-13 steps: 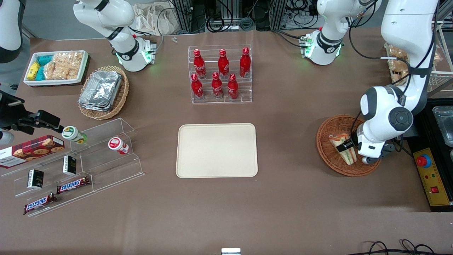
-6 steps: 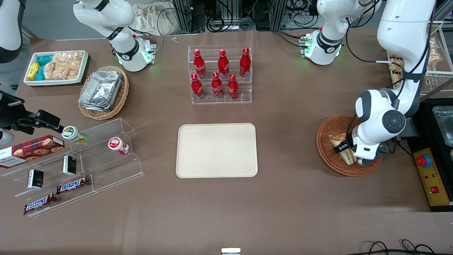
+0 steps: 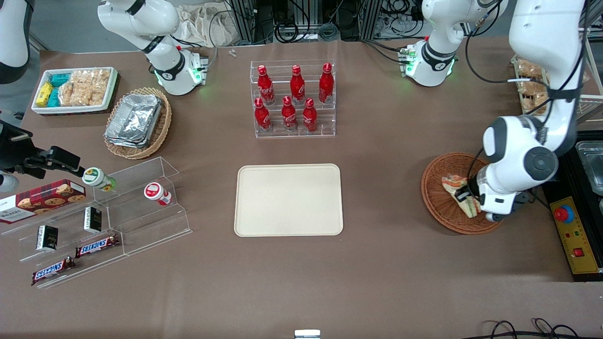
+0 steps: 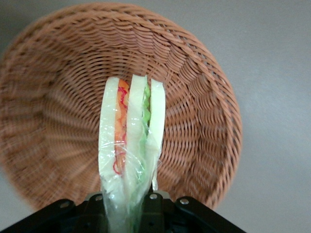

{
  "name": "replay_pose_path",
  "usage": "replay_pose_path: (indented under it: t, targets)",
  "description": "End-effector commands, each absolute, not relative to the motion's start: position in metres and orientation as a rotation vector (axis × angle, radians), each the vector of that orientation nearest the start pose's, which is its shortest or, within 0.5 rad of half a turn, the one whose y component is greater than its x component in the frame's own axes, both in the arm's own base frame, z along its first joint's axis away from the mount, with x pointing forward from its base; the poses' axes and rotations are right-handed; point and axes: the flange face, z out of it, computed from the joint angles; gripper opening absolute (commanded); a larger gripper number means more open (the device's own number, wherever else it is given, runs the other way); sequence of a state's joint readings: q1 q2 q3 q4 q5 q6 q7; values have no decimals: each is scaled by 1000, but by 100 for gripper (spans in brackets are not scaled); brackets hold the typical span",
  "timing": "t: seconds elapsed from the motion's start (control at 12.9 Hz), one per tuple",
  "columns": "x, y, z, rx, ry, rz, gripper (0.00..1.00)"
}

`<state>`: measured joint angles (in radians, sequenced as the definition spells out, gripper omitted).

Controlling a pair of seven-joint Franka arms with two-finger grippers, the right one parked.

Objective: Place sandwich from basket to tray
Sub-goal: 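Lift the sandwich with the left gripper and carry it toward the cream tray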

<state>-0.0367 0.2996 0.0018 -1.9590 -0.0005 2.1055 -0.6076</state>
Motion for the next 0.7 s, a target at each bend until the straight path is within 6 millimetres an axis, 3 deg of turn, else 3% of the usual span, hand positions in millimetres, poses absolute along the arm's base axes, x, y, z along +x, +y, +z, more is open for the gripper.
replay_pose_path:
  t: [0.0,0.16,0.23,0.31,0.39,0.54,0.62]
  targets:
    - [610,-38,400,-2951,-858,302,16]
    - [617,-57,448,-2978,-783,311,17]
    - [615,-65,461,-2989,-742,327,17]
    - [614,-79,466,-3010,-683,340,23]
    - [612,-108,462,-3023,-630,352,26]
    - [605,-152,453,-3041,-578,376,24]
    - [597,-189,454,-3066,-486,375,24]
